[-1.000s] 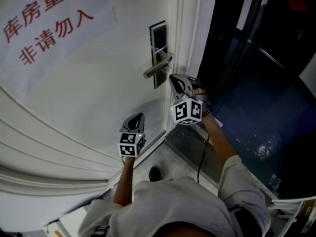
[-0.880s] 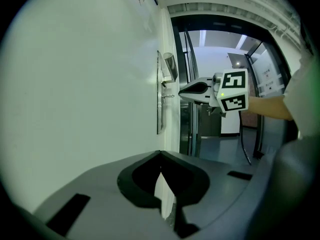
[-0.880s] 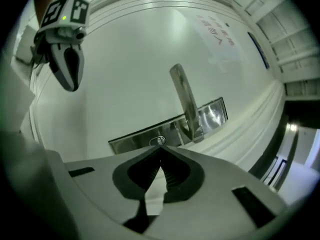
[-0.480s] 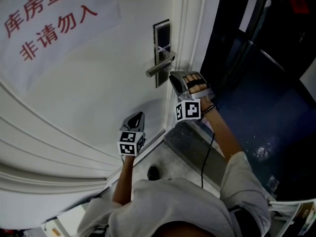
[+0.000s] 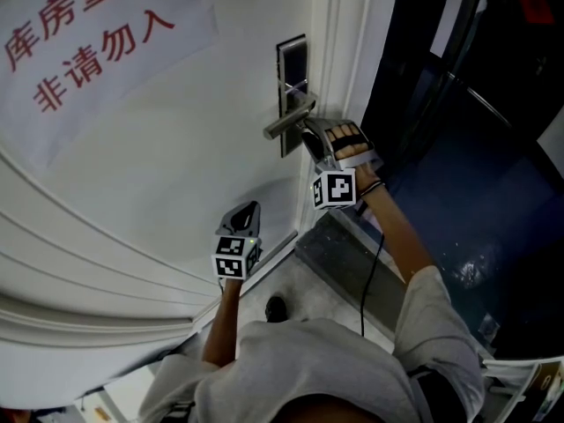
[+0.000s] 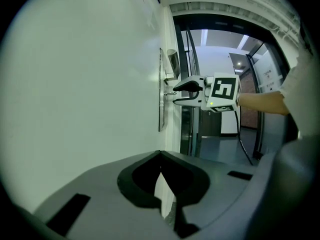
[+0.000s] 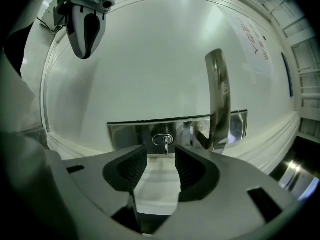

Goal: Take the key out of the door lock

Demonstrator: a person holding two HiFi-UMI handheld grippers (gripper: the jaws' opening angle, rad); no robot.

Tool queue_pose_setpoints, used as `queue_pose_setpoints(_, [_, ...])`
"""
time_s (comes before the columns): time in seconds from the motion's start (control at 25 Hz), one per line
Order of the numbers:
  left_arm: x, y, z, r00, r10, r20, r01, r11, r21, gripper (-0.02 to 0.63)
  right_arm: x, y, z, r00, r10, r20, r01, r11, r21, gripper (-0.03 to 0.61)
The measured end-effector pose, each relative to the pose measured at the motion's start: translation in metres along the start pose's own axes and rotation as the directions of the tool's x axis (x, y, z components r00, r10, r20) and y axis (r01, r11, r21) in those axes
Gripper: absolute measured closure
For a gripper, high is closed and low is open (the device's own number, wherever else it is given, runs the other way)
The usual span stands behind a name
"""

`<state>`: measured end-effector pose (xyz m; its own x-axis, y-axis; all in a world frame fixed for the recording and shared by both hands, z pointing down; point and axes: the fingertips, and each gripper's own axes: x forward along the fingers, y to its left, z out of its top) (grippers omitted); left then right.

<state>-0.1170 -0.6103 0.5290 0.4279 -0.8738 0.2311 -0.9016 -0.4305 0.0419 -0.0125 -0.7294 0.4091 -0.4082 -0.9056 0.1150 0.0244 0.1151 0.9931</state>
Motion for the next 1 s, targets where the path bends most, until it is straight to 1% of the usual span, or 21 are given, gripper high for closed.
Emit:
queue_pose_setpoints(0.16, [-0.001, 0.005, 0.0, 1.0, 0.008, -0.002, -0.008, 1.0, 0.001, 0.595, 0.009, 0.001, 0.002, 1.0, -0.018, 0.01, 0.018, 1.0, -0.02, 0.397])
queue_pose_setpoints(0.2, [-0.002, 0.007, -0.001, 1.0, 0.012, -0.004, -0.012, 1.0, 0.0, 0.595, 0.011, 0.001, 0.003, 1.0, -0.027, 0.012, 0.027, 0.999, -0.022, 0.41])
queue_pose_setpoints(0.28, [-0.003, 0.01, -0.002, 1.0, 0.017, -0.006, -0.017, 1.0, -0.003, 0.595, 0.013, 0.0, 0.005, 0.999, -0.042, 0.019, 0.043, 0.999, -0.019, 0.463])
queue_pose_setpoints(0.32, [-0.003, 0.011, -0.002, 1.0, 0.018, -0.007, -0.018, 1.0, -0.005, 0.595, 0.014, -0.001, 0.005, 0.999, -0.048, 0.021, 0.048, 0.999, -0.014, 0.467])
queue_pose_setpoints(0.4, [-0.003, 0.014, -0.004, 1.0, 0.02, -0.009, -0.02, 1.0, -0.009, 0.595, 0.016, -0.004, 0.005, 0.998, -0.061, 0.025, 0.061, 0.998, -0.012, 0.497])
queue_pose_setpoints(0.56, [-0.003, 0.015, -0.004, 1.0, 0.021, -0.009, -0.021, 1.0, -0.009, 0.595, 0.017, -0.009, 0.006, 0.994, -0.1, 0.033, 0.101, 0.994, -0.051, 0.541])
queue_pose_setpoints(1.0, [0.0, 0.009, 0.0, 1.0, 0.011, -0.006, -0.011, 1.0, -0.005, 0.595, 0.015, -0.009, 0.005, 0.994, -0.101, 0.034, 0.103, 0.992, -0.074, 0.548])
